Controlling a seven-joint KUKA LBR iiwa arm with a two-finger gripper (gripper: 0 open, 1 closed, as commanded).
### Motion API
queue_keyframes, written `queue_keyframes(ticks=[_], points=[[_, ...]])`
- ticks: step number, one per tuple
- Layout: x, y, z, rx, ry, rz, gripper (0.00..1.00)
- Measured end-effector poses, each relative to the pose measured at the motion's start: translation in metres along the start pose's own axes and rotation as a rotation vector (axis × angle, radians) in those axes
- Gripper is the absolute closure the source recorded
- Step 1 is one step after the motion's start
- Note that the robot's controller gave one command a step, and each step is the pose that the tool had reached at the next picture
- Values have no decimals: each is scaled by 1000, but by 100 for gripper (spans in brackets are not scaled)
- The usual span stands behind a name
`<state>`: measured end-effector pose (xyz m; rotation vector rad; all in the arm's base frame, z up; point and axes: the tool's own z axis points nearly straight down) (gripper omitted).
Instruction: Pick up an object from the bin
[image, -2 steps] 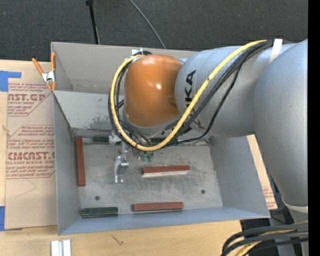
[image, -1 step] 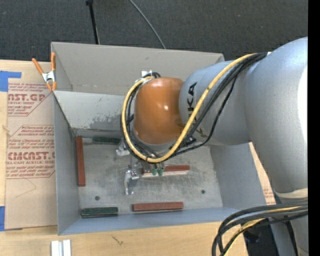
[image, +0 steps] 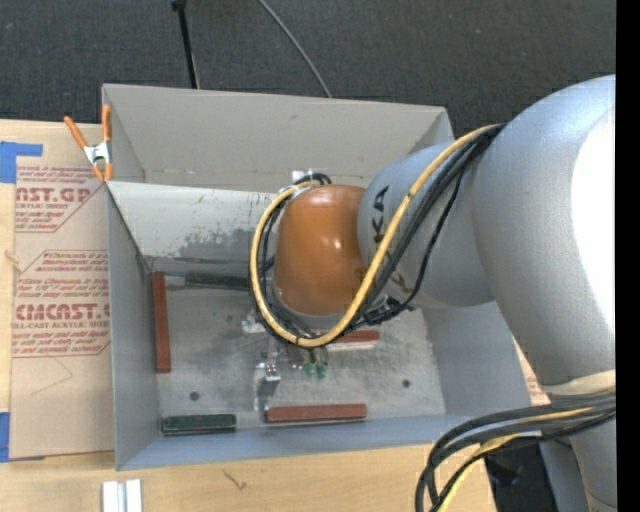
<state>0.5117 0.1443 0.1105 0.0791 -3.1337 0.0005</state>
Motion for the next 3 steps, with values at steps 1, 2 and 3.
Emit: queue_keyframes(ticks=[1, 2, 3], points=[[-15, -32, -13, -1, -6, 6, 0], [-11, -54, 20, 0, -12, -85, 0], [-9, -59, 29, -1, -4, -95, 0]])
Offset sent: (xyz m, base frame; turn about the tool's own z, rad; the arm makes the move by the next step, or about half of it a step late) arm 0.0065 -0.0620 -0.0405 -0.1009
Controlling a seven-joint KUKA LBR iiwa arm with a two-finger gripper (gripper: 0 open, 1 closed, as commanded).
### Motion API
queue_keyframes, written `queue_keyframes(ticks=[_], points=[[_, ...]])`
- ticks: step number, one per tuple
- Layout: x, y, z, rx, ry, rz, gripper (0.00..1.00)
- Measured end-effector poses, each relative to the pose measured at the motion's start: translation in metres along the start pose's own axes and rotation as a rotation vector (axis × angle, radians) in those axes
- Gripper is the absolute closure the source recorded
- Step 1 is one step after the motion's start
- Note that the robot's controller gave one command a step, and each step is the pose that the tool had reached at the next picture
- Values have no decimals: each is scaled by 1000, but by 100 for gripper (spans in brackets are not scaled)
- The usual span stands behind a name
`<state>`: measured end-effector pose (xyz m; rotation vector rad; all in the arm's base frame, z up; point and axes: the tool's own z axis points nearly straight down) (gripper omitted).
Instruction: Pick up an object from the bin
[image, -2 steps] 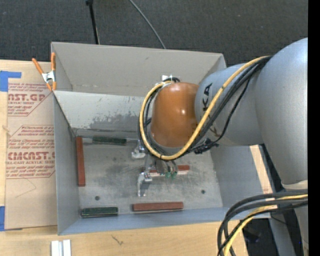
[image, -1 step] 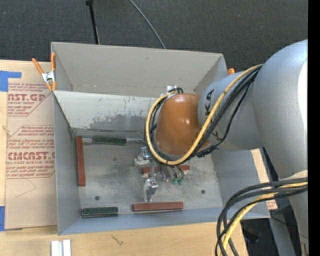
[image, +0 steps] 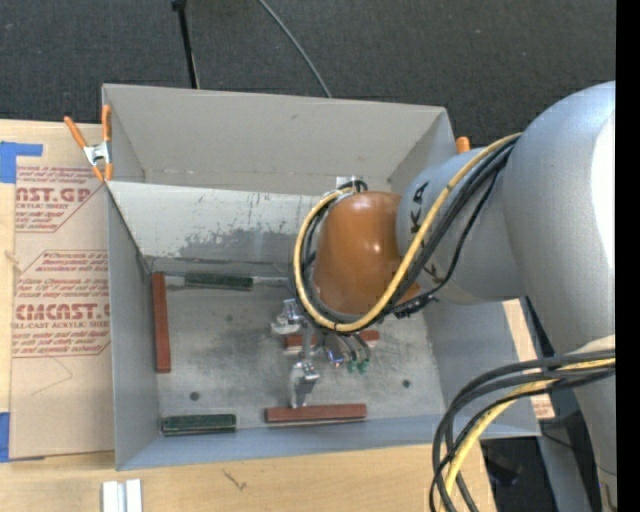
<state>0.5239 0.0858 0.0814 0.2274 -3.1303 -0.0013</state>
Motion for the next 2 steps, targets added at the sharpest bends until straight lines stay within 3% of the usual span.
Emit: queue_keyframes(ticks=[1, 2], points=[[-11, -37, 2, 3, -4, -31, 0], [-31, -67, 4, 0, -23, -216, 100]])
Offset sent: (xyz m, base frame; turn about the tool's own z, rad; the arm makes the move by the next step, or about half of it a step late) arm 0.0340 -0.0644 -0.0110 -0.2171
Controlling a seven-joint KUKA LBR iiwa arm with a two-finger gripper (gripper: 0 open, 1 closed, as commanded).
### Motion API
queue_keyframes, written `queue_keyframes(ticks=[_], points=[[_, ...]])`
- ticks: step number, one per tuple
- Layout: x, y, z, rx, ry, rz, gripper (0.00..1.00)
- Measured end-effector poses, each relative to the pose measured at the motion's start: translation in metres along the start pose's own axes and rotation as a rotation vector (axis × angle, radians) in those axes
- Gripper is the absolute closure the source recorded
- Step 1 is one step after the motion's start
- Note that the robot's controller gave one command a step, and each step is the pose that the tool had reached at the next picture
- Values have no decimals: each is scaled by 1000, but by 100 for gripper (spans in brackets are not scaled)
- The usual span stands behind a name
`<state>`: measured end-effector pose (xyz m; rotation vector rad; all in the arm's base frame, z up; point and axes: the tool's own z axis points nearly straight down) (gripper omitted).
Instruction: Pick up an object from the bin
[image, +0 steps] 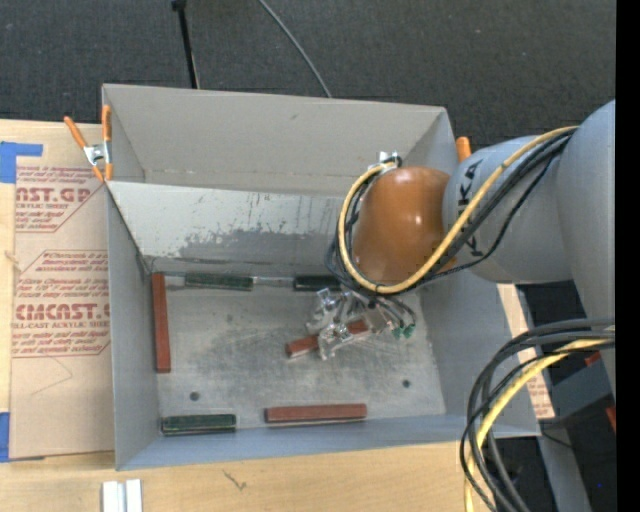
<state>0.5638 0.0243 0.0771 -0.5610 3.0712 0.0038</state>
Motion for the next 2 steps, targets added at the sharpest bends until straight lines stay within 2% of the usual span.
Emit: queue_keyframes(ticks=[1, 2], points=[[0, 0, 0, 0, 0, 0, 100], [3, -48, -120, -2, 17, 12, 100]])
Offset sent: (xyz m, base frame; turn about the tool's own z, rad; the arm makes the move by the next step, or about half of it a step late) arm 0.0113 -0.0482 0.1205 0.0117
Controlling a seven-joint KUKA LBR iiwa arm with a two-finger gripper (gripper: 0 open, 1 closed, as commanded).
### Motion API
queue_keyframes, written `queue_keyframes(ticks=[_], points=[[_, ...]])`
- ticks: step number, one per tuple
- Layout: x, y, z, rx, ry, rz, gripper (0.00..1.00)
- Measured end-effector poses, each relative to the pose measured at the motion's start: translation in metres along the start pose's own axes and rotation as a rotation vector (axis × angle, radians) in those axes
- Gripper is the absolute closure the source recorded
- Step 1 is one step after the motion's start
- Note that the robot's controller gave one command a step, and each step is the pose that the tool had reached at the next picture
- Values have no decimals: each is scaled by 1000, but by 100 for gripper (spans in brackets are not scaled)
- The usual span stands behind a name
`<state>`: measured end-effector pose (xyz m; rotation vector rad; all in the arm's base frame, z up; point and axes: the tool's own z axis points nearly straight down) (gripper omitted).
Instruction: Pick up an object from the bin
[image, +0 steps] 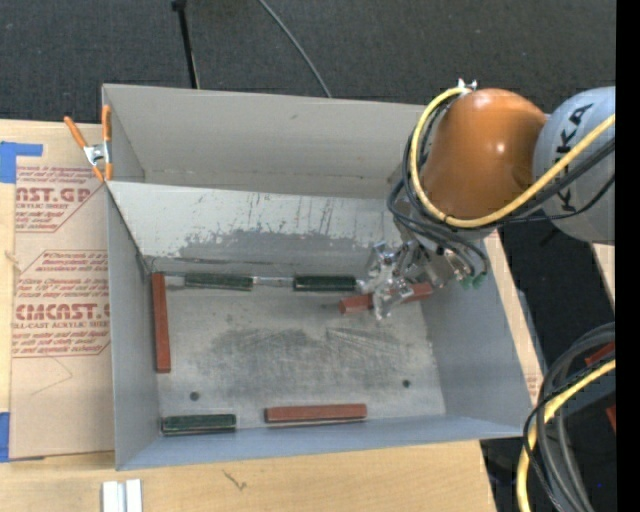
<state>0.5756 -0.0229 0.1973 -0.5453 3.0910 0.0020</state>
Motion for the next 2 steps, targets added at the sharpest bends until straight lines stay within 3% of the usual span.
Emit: queue_keyframes(ticks=[2], points=[[8, -3, -6, 0, 1, -12, 100]])
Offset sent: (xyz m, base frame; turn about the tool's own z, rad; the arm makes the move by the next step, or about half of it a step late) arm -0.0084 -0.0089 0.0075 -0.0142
